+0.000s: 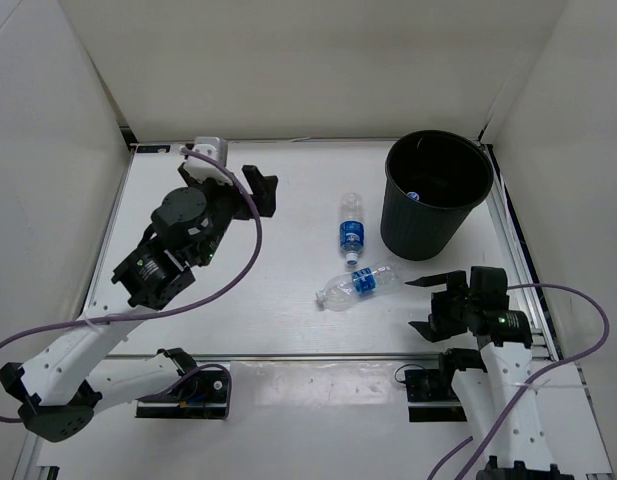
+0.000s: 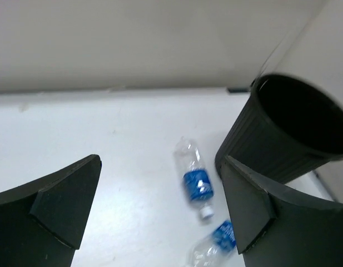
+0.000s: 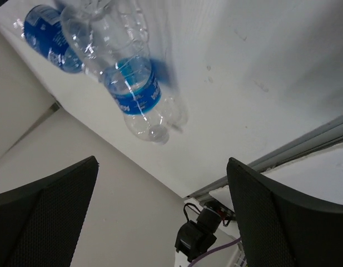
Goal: Put the plastic bottles in the bin
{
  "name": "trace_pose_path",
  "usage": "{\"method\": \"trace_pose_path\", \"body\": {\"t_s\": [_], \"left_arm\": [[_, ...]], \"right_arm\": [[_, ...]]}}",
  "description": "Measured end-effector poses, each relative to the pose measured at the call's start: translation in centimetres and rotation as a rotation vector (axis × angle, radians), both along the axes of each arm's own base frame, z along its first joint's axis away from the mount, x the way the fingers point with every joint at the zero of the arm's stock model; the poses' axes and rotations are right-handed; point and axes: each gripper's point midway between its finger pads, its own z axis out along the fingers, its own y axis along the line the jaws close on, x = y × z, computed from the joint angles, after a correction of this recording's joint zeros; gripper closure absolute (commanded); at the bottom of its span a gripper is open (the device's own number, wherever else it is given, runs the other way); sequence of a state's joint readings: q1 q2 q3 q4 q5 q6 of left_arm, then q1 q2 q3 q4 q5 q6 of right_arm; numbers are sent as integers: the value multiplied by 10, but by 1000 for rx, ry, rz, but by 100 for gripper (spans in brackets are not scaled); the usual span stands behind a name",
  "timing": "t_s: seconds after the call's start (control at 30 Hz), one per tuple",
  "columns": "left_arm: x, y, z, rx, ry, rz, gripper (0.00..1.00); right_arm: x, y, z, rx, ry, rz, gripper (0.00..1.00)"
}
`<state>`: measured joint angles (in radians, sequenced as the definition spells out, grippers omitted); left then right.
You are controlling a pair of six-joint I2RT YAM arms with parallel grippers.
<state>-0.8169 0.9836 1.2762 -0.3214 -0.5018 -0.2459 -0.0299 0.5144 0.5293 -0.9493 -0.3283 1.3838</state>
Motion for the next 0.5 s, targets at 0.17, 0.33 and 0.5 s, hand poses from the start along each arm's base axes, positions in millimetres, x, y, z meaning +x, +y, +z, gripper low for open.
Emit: {"method": "trace_pose_path", "body": {"t_s": [0.17,0.33,0.5], "left_arm": [[1,-1,-38,88,104,3,0],[-2,0,-57,105,157,2,0],[-5,-1,-84,119,221,-2,0]], "right_arm": [[9,10,-23,-5,82,46,1],[15,34,-38,-62,123,195,0],[28,50,-31,-128,60,264,0]]}}
